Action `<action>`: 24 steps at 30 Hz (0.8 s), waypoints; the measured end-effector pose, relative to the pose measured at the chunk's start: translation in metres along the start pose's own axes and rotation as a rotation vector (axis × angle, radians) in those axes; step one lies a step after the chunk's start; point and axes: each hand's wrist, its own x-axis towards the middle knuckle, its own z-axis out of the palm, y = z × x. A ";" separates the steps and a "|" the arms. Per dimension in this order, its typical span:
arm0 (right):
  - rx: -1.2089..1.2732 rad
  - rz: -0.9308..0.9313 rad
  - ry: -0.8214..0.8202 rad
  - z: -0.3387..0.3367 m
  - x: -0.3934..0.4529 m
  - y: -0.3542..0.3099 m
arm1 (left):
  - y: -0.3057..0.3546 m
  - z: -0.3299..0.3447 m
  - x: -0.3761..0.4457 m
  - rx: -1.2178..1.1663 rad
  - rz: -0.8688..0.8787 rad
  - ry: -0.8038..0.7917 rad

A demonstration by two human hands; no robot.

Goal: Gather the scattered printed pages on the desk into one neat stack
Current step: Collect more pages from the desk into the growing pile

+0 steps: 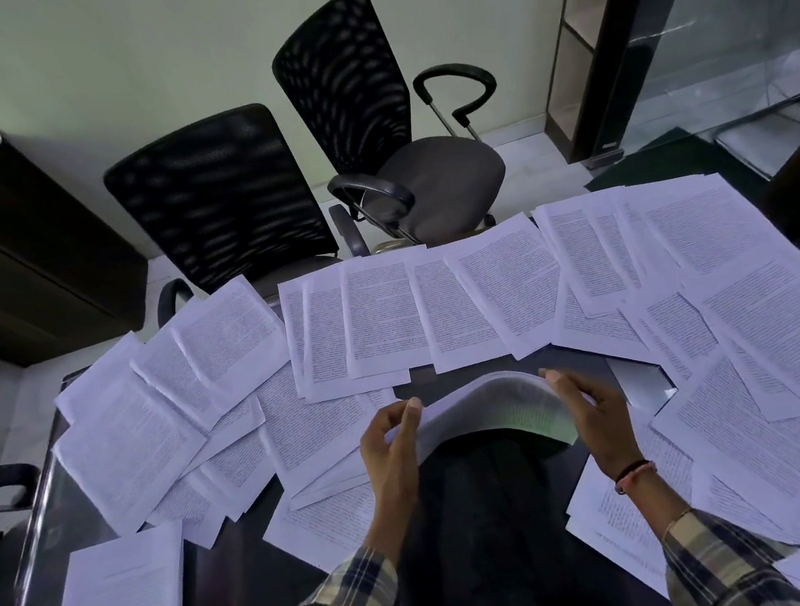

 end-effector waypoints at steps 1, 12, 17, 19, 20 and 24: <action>0.016 0.005 0.003 -0.001 0.000 0.000 | 0.000 0.000 0.000 0.007 0.006 -0.003; -0.467 -0.104 -0.366 -0.032 0.026 -0.017 | -0.009 -0.017 0.014 0.429 0.207 -0.206; -1.015 -0.261 -0.612 -0.001 0.051 -0.044 | -0.007 -0.017 0.014 0.418 0.195 -0.204; -1.124 -0.242 -0.722 0.024 0.053 -0.052 | -0.007 -0.016 0.015 0.418 0.203 -0.217; -1.156 -0.249 -0.777 0.036 0.054 -0.054 | -0.008 -0.015 0.015 0.424 0.211 -0.224; -1.216 -0.316 -0.870 0.069 0.052 -0.055 | -0.002 -0.016 0.014 0.382 0.205 -0.218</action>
